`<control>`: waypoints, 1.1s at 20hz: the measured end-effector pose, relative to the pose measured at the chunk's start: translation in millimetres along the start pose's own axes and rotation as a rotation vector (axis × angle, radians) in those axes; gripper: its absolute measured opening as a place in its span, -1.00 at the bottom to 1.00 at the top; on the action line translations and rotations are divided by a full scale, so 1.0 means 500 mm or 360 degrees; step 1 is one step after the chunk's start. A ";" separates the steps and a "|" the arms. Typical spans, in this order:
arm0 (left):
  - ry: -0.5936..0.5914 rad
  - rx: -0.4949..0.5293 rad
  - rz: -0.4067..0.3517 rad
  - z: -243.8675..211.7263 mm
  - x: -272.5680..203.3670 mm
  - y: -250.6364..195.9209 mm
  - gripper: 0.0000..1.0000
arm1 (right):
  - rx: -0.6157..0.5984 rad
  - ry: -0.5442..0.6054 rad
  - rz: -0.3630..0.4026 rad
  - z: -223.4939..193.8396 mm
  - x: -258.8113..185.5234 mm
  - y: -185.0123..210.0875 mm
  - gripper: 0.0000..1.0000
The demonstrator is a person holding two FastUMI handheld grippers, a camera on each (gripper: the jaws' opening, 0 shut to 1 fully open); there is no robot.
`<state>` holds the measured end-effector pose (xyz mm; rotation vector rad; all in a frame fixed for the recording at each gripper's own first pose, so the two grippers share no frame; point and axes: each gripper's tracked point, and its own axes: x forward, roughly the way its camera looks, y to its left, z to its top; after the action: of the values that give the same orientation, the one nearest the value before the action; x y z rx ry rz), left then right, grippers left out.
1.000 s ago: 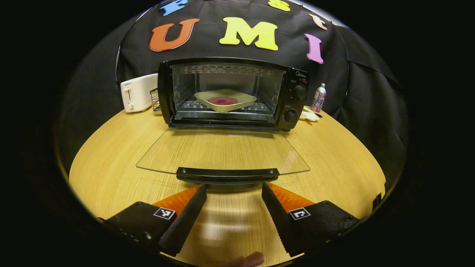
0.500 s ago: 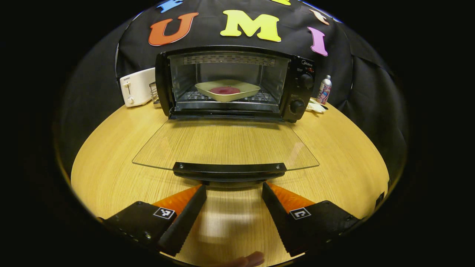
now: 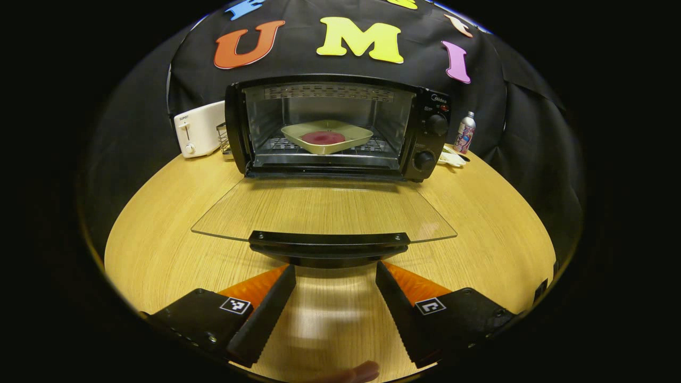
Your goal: Open the electric oven with the left hand, put the food in, and close the electric oven.
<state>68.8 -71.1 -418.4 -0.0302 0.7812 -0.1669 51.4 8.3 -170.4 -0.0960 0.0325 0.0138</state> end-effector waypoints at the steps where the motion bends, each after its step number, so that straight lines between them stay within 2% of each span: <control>1: -0.0001 -0.0001 -0.0001 0.004 -0.002 0.001 0.92 | -0.0004 -0.0005 -0.0002 -0.001 0.001 -0.001 0.93; 15: 0.0022 -0.0031 -0.0031 0.035 -0.022 0.002 0.92 | -0.0014 -0.0001 -0.0012 0.002 -0.001 -0.001 0.93; 22: -0.0108 -0.0011 0.0006 0.126 -0.050 0.001 0.94 | -0.0022 -0.0031 -0.0021 0.028 -0.027 -0.012 0.93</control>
<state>95.6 -68.8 -356.1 -0.0411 0.7139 -0.1591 38.7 3.6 -155.5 -0.1101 0.0124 0.0015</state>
